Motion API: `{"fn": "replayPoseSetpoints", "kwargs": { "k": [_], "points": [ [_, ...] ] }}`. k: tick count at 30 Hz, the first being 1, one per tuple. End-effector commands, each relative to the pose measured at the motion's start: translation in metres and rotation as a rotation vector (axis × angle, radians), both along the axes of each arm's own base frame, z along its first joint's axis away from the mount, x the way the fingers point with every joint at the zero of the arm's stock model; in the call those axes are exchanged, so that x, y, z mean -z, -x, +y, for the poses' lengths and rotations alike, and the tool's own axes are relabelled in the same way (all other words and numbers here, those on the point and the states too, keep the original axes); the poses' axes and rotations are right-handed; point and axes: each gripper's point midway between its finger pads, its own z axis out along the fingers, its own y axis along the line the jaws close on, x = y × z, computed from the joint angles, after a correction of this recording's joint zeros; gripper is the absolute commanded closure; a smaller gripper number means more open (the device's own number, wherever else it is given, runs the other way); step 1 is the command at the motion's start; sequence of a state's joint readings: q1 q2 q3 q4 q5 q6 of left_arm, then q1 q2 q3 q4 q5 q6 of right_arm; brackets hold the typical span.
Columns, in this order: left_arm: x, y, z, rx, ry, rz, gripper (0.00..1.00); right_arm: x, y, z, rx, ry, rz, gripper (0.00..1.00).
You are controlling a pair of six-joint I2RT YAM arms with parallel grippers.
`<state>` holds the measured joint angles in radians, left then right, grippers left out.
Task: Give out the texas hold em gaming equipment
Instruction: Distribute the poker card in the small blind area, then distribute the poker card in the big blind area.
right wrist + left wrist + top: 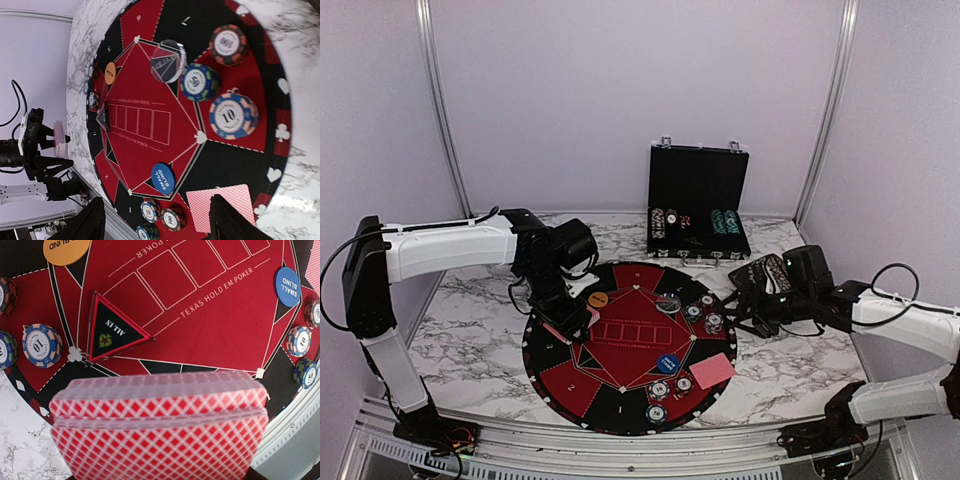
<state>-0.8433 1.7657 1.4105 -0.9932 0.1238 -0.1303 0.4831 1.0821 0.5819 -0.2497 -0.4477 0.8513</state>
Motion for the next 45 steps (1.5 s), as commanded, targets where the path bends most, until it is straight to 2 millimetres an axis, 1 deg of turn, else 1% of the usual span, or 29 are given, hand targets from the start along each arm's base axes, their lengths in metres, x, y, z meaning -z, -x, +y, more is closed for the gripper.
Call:
{"fn": "replayPoseSetpoints", "kwargs": {
  "k": [1, 2, 4, 9, 15, 21, 22, 25, 32, 38, 45],
  "points": [
    [-0.013, -0.005, -0.007, 0.006, 0.048, -0.027, 0.47, -0.040, -0.021, 0.041, -0.122, -0.148, -0.125, 0.31],
    [-0.014, -0.006, -0.007, 0.006, 0.050, -0.028, 0.47, -0.039, -0.024, 0.046, -0.129, -0.158, -0.114, 0.31],
    [-0.015, -0.006, -0.008, 0.006, 0.053, -0.029, 0.47, -0.049, -0.031, 0.061, -0.168, -0.208, -0.142, 0.31],
    [-0.016, -0.006, -0.009, 0.005, 0.058, -0.028, 0.47, -0.054, -0.038, 0.099, -0.254, -0.259, -0.142, 0.31],
    [-0.021, -0.006, -0.010, 0.005, 0.069, -0.036, 0.47, -0.054, -0.044, 0.141, -0.333, -0.308, -0.133, 0.32],
    [-0.025, -0.006, -0.011, 0.002, 0.080, -0.040, 0.47, -0.050, -0.038, 0.184, -0.421, -0.378, -0.097, 0.33],
    [-0.025, -0.006, -0.011, 0.002, 0.081, -0.042, 0.47, -0.047, -0.037, 0.191, -0.433, -0.385, -0.086, 0.33],
    [-0.028, -0.006, -0.012, 0.000, 0.089, -0.044, 0.47, -0.045, -0.032, 0.208, -0.470, -0.415, -0.068, 0.34],
    [-0.030, -0.006, -0.013, -0.001, 0.095, -0.047, 0.47, -0.044, -0.029, 0.234, -0.513, -0.463, -0.043, 0.34],
    [-0.033, -0.008, -0.014, 0.004, 0.102, -0.056, 0.47, -0.041, -0.029, 0.244, -0.530, -0.492, -0.018, 0.37],
    [-0.034, -0.009, -0.016, 0.008, 0.104, -0.060, 0.47, -0.040, -0.026, 0.255, -0.558, -0.505, -0.006, 0.38]
  ]
}}
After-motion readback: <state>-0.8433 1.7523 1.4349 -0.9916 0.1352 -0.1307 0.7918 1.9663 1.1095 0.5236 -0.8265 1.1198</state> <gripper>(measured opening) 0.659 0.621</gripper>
